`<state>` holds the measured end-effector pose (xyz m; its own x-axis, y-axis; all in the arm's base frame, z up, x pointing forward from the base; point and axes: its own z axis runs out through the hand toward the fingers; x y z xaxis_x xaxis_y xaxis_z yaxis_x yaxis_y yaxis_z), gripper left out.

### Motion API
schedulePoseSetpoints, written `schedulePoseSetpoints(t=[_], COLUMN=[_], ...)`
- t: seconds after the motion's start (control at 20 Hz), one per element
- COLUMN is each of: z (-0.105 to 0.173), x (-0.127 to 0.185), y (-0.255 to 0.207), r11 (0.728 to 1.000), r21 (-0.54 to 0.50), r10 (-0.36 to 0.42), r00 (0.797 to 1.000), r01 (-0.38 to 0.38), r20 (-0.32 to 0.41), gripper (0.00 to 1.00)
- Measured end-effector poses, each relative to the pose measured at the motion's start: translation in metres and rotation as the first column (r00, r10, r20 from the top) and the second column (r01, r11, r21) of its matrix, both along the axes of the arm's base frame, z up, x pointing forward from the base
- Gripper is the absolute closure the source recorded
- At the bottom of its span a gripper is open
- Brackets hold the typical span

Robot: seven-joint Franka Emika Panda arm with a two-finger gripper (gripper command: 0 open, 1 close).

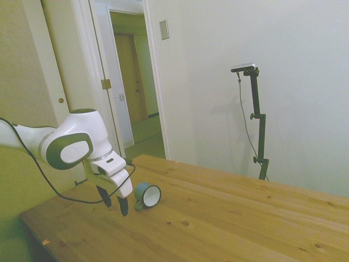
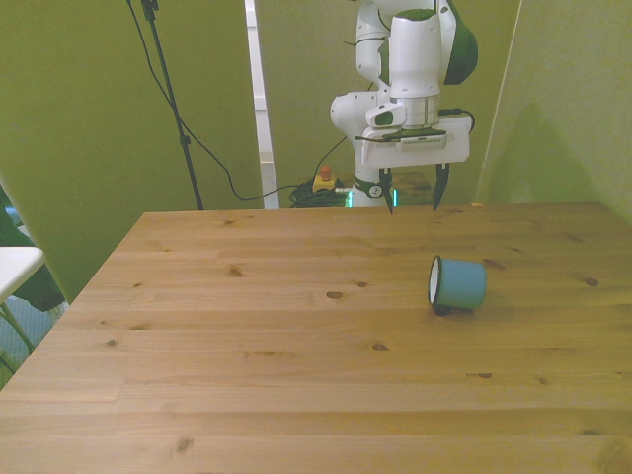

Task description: Flip the mug upright

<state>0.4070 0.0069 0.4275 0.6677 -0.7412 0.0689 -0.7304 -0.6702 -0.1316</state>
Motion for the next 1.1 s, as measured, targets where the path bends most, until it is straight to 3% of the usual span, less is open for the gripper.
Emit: schedulePoseSetpoints(t=[0.3, 0.7, 0.95, 1.1], z=[0.02, 0.055, 0.047, 0.049], x=[0.013, 0.079, 0.117, 0.12], y=[-0.006, -0.081, -0.086, -0.081], r11=[1.0, 0.995, 0.99, 0.989], r21=[-0.01, -0.003, 0.005, 0.029], r10=[0.005, -0.102, -0.14, -0.148], r00=[1.0, 0.992, 0.987, 0.983], r01=[-0.005, 0.103, 0.14, 0.145], r20=[0.013, 0.074, 0.078, 0.105], gripper=[0.0, 0.0, 0.0, 0.0])
